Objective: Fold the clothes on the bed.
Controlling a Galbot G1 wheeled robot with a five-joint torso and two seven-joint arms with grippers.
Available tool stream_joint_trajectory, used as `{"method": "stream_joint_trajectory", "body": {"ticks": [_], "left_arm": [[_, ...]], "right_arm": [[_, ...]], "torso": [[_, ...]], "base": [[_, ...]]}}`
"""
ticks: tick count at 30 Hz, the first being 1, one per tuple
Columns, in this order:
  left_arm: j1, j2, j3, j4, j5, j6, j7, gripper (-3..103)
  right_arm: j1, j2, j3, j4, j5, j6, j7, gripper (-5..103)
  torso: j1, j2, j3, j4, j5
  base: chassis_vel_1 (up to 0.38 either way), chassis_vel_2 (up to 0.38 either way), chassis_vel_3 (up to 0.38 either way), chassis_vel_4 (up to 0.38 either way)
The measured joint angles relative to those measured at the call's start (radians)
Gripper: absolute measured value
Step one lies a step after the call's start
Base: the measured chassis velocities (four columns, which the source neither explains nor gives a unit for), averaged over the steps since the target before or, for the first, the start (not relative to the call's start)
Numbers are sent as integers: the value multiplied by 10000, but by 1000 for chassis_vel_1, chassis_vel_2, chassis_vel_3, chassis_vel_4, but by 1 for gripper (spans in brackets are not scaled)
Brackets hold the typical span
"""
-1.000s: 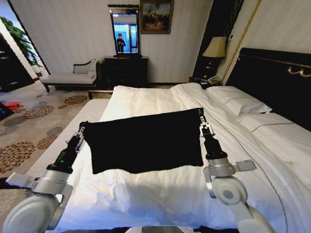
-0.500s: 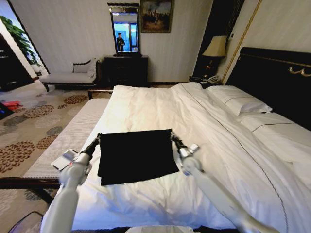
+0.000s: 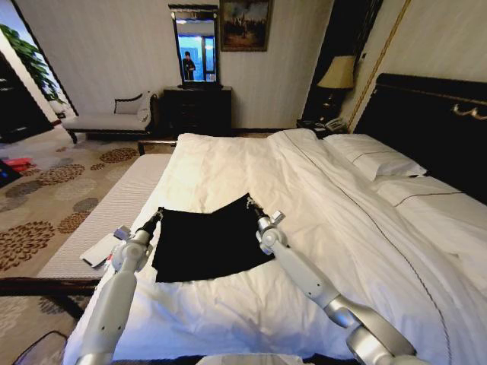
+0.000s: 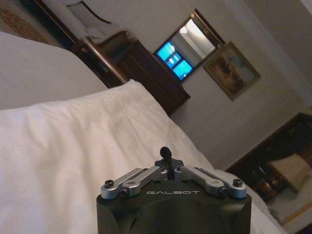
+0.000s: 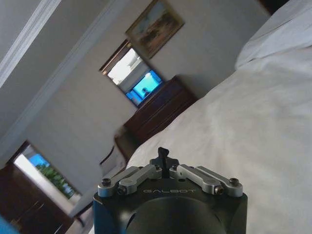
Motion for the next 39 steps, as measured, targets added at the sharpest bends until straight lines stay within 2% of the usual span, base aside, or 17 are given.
{"method": "stream_joint_trajectory", "body": {"ticks": [2,4,6,9,10,13,18,24,30,39], "left_arm": [[203,-91,-111,-121,-171,-79,36,1],[614,-266,-284,-459,-494,-91,61,1],[863,-306,-342,-663,-533,-91,86,1],[1672,-307,-537,-1276,-579,-86,181,1],[1672,-307,-537,-1276,-579,-86,181,1],[2738,-192,-696,-1762,-366,-130,346,1],[3483,-133,-697,-1859,121,-267,522,1],[4073,-127,-799,-2185,312,-383,648,1],[4380,-116,-836,-2096,598,-517,735,1],[4458,-152,-584,-1890,1138,-683,735,1]], "right_arm": [[-368,-224,248,206,56,109,31,2],[-1129,-599,638,587,155,198,31,2],[-1414,-716,735,735,169,231,24,2],[-2177,-1054,997,1279,242,305,17,2],[-2177,-1054,997,1279,242,305,17,2],[-2912,-1348,1187,1946,278,338,-7,2],[-3436,-1337,1451,2235,108,425,-54,2],[-4135,-1449,1693,2918,-35,445,135,2],[-4667,-1463,1700,3087,-285,460,169,2],[-4764,-1097,1541,2539,-603,468,181,2]], "torso": [[-2,1,-1,-1,0],[-2,1,-1,-17,-1],[-2,1,-1,-19,0],[-2,1,-1,-5,2],[-2,1,-1,-5,2],[-4,2,-3,-6,-2],[-4,2,-2,-6,-1],[-1,3,-1,-7,0],[-3,3,-1,-10,-3],[-1,2,0,-7,-2]], "base": [[0,0,0,0],[0,0,0,0],[0,0,0,0],[0,0,0,0],[0,0,0,0],[0,0,0,0],[0,0,0,0],[0,0,0,0],[0,0,0,0],[0,0,0,0]]}}
